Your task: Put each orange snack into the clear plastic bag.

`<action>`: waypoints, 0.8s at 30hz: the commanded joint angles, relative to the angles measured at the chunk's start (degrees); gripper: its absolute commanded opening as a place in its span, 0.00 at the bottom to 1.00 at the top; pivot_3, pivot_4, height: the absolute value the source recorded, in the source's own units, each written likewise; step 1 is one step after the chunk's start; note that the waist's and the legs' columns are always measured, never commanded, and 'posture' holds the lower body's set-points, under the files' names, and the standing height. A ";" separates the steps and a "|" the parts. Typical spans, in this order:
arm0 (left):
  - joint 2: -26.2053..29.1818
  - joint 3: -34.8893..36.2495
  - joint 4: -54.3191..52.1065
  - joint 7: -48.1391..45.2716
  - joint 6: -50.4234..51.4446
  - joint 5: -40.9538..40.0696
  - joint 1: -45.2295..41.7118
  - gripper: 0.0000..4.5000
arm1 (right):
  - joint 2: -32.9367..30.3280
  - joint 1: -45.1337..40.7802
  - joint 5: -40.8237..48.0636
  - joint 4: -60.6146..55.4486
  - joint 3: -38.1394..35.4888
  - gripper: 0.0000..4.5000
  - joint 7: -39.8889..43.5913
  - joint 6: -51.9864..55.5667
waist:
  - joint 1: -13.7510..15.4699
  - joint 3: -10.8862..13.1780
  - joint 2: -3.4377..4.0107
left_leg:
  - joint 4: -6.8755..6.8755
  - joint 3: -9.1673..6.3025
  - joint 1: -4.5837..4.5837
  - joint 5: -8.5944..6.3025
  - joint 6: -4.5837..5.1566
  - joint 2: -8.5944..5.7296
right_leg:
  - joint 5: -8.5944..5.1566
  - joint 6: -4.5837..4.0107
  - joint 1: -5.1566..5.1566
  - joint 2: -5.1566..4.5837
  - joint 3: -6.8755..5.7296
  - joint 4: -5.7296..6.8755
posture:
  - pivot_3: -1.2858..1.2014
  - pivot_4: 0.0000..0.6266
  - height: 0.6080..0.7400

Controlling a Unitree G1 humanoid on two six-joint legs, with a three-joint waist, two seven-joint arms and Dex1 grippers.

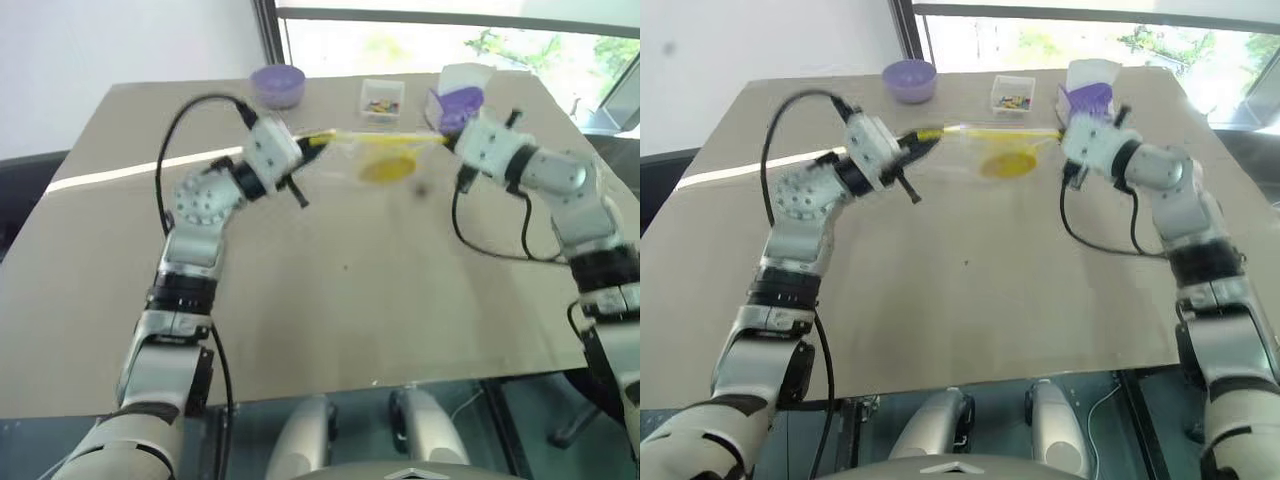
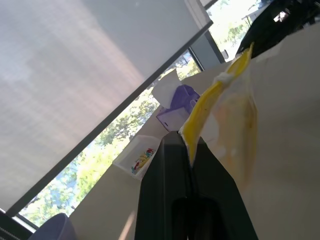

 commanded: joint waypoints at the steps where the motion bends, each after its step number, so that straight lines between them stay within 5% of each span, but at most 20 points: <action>1: 1.94 -1.55 1.93 1.25 -8.39 4.59 4.55 0.00 | -0.63 7.51 -2.57 -5.36 -0.07 0.01 -2.51 2.63 | 0.10 0.07 -0.01 | -0.03 0.07 -0.06 0.00 0.01 0.00 | 0.00 0.00 -0.09 0.01 0.07 -0.01 | 0.52 0.24 1.00; 6: 1.63 -3.86 0.56 2.05 -12.04 6.27 10.78 0.00 | 1.67 16.84 -3.09 -12.84 1.85 0.01 -1.58 5.44 | -0.01 0.08 -0.01 | 0.00 0.29 0.02 -0.17 0.30 0.03 | 0.02 0.03 -0.15 0.05 0.29 0.14 | 0.52 0.24 1.00; 12: 2.57 -3.31 -3.39 1.57 -10.70 4.85 12.22 0.00 | 1.78 21.53 5.64 -22.39 -3.27 0.44 2.62 11.18 | 0.15 0.08 -0.02 | 0.17 0.23 0.23 -0.18 0.32 0.05 | 0.02 0.03 0.02 0.15 0.25 0.41 | 0.52 0.24 1.00; 17: 3.47 -2.97 -4.81 1.99 -10.31 4.52 12.49 0.00 | -3.56 25.37 17.59 -32.99 -8.83 0.44 12.25 16.79 | 0.68 0.08 -0.02 | 0.28 0.25 0.25 -0.18 0.32 0.05 | 0.02 0.03 0.05 0.13 0.26 0.49 | 0.52 0.24 1.00; 24: 3.14 -3.07 -6.20 -0.57 -4.57 0.33 13.76 0.00 | -1.64 21.50 17.95 -37.53 -5.76 0.44 11.46 17.97 | 0.66 0.07 -0.05 | 0.30 0.26 0.38 -0.18 0.32 0.11 | 0.00 0.03 0.09 0.22 0.27 0.61 | 0.52 0.24 1.00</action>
